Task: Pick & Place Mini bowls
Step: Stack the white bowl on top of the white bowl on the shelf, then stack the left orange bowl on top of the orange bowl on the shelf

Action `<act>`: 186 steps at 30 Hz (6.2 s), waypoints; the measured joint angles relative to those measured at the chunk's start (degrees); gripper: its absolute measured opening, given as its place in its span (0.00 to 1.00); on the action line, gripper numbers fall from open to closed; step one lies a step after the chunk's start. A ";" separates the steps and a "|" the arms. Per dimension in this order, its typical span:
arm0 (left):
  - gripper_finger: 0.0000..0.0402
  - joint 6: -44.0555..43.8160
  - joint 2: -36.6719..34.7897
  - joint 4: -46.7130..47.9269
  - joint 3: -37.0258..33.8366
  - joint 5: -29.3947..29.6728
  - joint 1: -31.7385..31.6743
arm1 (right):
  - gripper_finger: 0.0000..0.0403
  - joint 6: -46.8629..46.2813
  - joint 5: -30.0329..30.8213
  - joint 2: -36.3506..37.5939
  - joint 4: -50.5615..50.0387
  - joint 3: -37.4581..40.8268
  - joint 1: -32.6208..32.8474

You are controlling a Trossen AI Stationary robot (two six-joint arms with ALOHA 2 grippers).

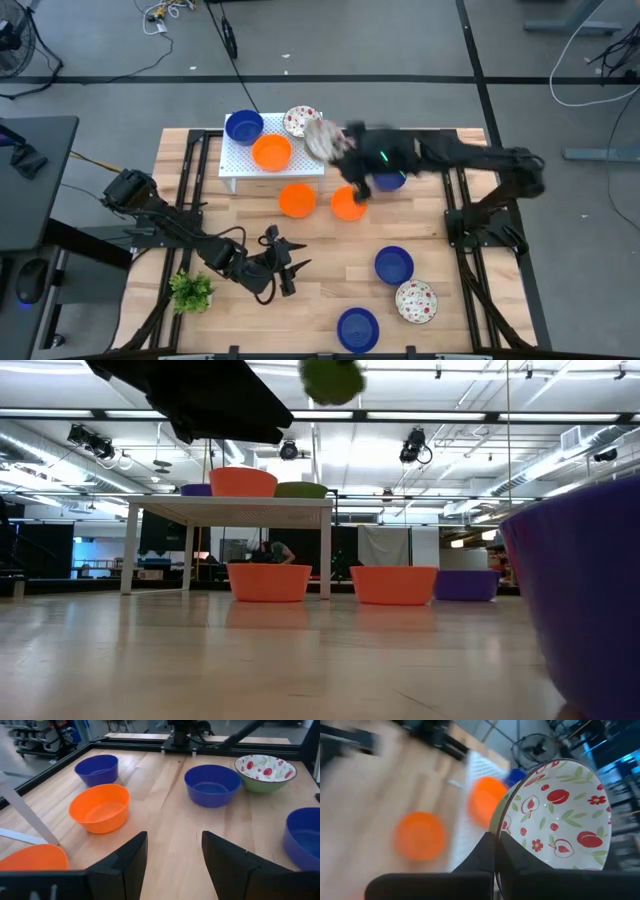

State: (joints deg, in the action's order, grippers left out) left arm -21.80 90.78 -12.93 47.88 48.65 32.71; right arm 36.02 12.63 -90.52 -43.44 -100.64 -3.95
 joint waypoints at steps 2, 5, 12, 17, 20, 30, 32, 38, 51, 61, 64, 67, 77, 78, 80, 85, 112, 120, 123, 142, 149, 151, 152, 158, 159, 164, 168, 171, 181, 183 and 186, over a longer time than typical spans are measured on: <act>0.48 0.44 -0.11 0.07 0.00 1.21 0.56 | 0.00 4.85 -2.39 -5.17 -1.37 -5.78 -3.75; 0.48 1.79 -0.26 0.07 0.02 2.92 1.42 | 0.00 11.20 -3.48 -12.91 -4.16 -13.95 -7.88; 0.48 1.99 -0.26 1.16 0.02 3.28 2.41 | 0.00 17.50 -8.65 -24.28 -12.94 -26.64 -14.83; 0.48 2.07 -0.26 1.20 0.02 3.68 2.95 | 0.00 19.06 -9.51 -27.10 -14.59 -27.54 -17.35; 0.48 2.07 -0.26 1.20 0.02 3.69 2.93 | 0.00 20.30 -9.76 -28.22 -14.63 -27.19 -18.23; 0.48 2.05 -0.26 1.18 0.02 3.69 2.88 | 0.01 18.14 -13.28 -28.83 -14.63 -27.10 -19.34; 0.48 2.05 -0.26 1.16 0.02 3.69 2.88 | 0.01 17.98 -14.31 -28.83 -14.74 -27.10 -19.40; 0.48 1.84 -0.26 1.14 0.02 3.67 2.90 | 0.02 18.06 -15.15 -29.09 -14.95 -27.10 -19.49; 0.48 1.85 -0.26 0.81 0.02 3.67 2.88 | 0.02 18.38 -14.36 -31.33 -14.86 -27.03 -19.99; 0.48 1.91 -0.24 0.69 0.02 3.64 2.88 | 0.09 17.67 -11.64 -31.54 -14.03 -27.03 -19.97; 0.48 1.89 -0.24 0.70 0.02 3.62 2.88 | 0.15 17.36 -11.54 -31.54 -14.10 -27.03 -19.93; 0.48 1.87 -0.24 0.70 0.02 3.62 2.88 | 0.21 17.34 -11.60 -31.54 -14.01 -27.03 -19.82; 0.48 1.89 -0.24 0.70 0.02 3.62 2.88 | 0.34 16.48 -11.51 -29.63 -14.09 -27.03 -17.65; 0.48 1.87 -0.24 0.72 0.02 3.62 2.88 | 0.34 16.44 -11.68 -29.40 -14.25 -27.03 -17.35; 0.48 1.87 -0.24 0.72 0.02 3.61 2.88 | 0.32 15.40 -12.70 -29.36 -13.98 -27.08 -17.06; 0.48 1.59 -0.24 0.73 0.02 3.60 2.88 | 0.15 7.72 -18.06 -29.27 -9.46 -27.05 -18.92; 0.48 1.54 -0.24 0.74 0.02 3.59 2.88 | 0.02 -2.60 -25.03 -24.71 1.80 -17.07 -21.94; 0.48 1.44 -0.24 0.64 0.02 2.58 2.90 | 0.01 -10.03 -24.04 -19.06 7.35 -13.98 -25.07; 0.48 1.15 -0.24 0.42 0.02 2.57 2.90 | 0.01 -16.39 -24.26 -19.39 14.37 -10.78 -28.83; 0.48 1.40 -0.22 0.00 0.02 2.59 2.55 | 0.00 -25.03 -32.95 -25.12 22.39 -5.55 -34.52; 0.48 1.39 -0.22 0.00 0.02 2.55 2.55 | 0.00 -24.59 -32.77 -25.12 20.16 -5.55 -34.42; 0.48 1.39 -0.22 0.01 0.02 2.55 2.55 | 0.00 -24.36 -32.79 -25.12 19.79 -5.55 -34.44; 0.48 1.39 -0.22 0.01 0.02 2.55 2.55 | 0.00 -24.08 -32.77 -25.12 19.64 -5.55 -34.48; 0.48 1.39 -0.22 0.02 0.02 2.55 2.55 | 0.00 -24.05 -31.45 -25.12 18.87 -5.55 -34.50; 0.48 1.39 -0.22 0.00 0.02 2.55 2.55 | 0.00 -23.99 -31.05 -25.12 18.83 -5.55 -34.50; 0.48 1.38 -0.22 0.02 0.02 2.55 2.55 | 0.01 -22.79 -31.11 -24.93 19.63 -5.53 -34.48; 0.48 1.39 -0.22 0.02 0.02 2.55 2.55 | 0.01 -20.55 -31.10 -22.52 19.62 -5.46 -34.01; 0.48 1.42 -0.22 0.04 0.02 2.54 2.71 | 0.01 -17.68 -31.04 -19.43 15.27 -5.46 -32.36; 0.48 1.47 -0.22 0.09 0.02 2.53 3.63 | 0.00 -11.78 -20.25 2.98 4.04 12.78 -14.24; 0.48 1.46 -0.22 0.07 0.02 2.54 3.83 | 0.00 -14.45 -16.81 9.31 4.98 19.82 -8.77; 0.48 1.46 -0.22 0.07 0.02 2.54 3.87 | 0.00 -21.09 -10.63 17.76 5.18 30.24 0.78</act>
State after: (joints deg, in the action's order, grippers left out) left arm -20.34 90.56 -12.86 47.90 51.19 36.58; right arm 14.93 2.00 -72.75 -38.26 -70.41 -3.17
